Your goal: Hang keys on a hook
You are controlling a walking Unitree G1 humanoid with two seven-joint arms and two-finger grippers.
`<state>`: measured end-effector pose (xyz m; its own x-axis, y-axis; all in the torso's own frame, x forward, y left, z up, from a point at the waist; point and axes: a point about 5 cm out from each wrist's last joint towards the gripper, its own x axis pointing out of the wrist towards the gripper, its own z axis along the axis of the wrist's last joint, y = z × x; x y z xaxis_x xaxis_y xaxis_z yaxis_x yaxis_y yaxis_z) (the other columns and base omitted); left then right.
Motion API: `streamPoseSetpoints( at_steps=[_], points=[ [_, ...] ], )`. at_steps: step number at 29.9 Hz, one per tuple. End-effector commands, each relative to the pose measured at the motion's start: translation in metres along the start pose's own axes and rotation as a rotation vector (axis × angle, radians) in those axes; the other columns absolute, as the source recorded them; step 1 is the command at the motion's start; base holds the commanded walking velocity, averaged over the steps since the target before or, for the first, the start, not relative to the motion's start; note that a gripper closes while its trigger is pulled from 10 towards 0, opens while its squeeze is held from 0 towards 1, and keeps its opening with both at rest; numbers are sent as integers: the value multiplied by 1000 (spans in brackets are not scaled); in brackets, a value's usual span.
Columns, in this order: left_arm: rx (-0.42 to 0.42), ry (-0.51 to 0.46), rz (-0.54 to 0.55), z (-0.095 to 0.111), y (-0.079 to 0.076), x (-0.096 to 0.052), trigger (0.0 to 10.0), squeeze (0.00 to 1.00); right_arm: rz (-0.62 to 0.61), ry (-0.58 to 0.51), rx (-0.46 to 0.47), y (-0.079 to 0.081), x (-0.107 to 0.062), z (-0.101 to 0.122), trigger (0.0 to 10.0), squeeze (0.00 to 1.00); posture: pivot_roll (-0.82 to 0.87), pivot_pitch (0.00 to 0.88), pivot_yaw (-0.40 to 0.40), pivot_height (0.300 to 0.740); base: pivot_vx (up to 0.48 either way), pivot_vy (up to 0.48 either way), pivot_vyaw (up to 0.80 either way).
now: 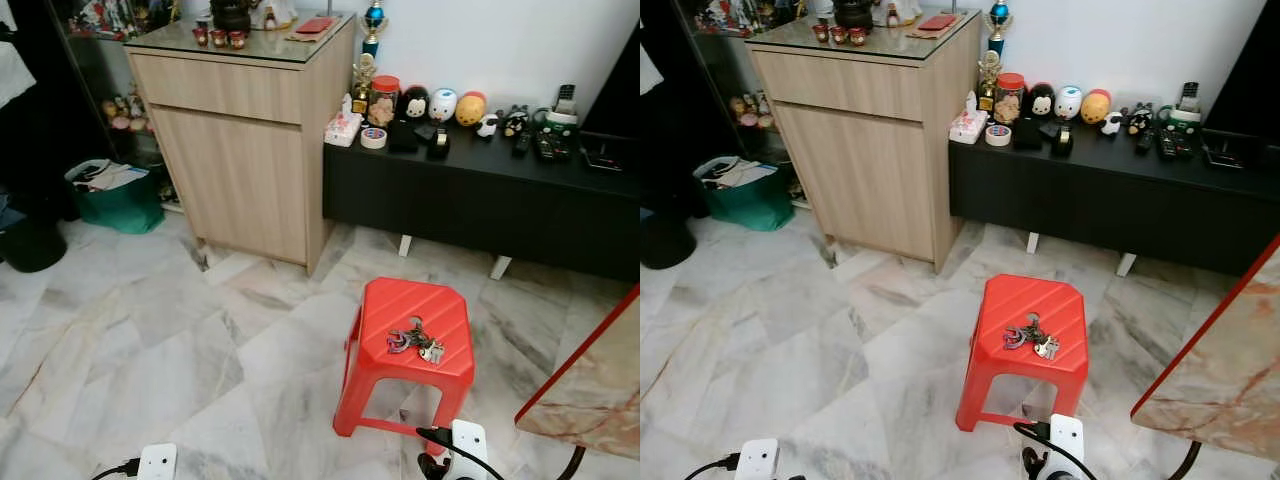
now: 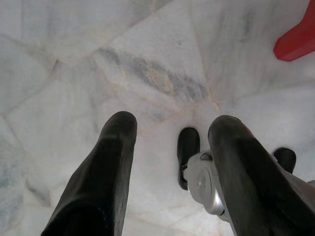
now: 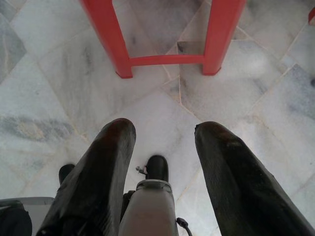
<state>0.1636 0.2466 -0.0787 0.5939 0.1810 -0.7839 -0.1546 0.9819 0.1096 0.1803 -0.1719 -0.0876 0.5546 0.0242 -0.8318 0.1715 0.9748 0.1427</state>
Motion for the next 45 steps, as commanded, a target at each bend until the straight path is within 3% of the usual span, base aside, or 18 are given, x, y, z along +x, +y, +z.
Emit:
streamPoseSetpoints(
  at_steps=[1,11,45],
  points=[
    [-15,10,5,-1,4,0,10000,0,-3,-9,4,0,0,3,10000,0,46,0,-30,740,0,0,0],
    [-14,32,7,-9,1,-2,10000,0,-5,-12,7,0,0,4,10000,0,53,0,-35,740,72,0,0],
    [-9,22,-2,-7,-1,-1,10000,0,-5,-12,0,1,1,3,10000,0,48,0,-34,740,296,0,-119]
  ],
)
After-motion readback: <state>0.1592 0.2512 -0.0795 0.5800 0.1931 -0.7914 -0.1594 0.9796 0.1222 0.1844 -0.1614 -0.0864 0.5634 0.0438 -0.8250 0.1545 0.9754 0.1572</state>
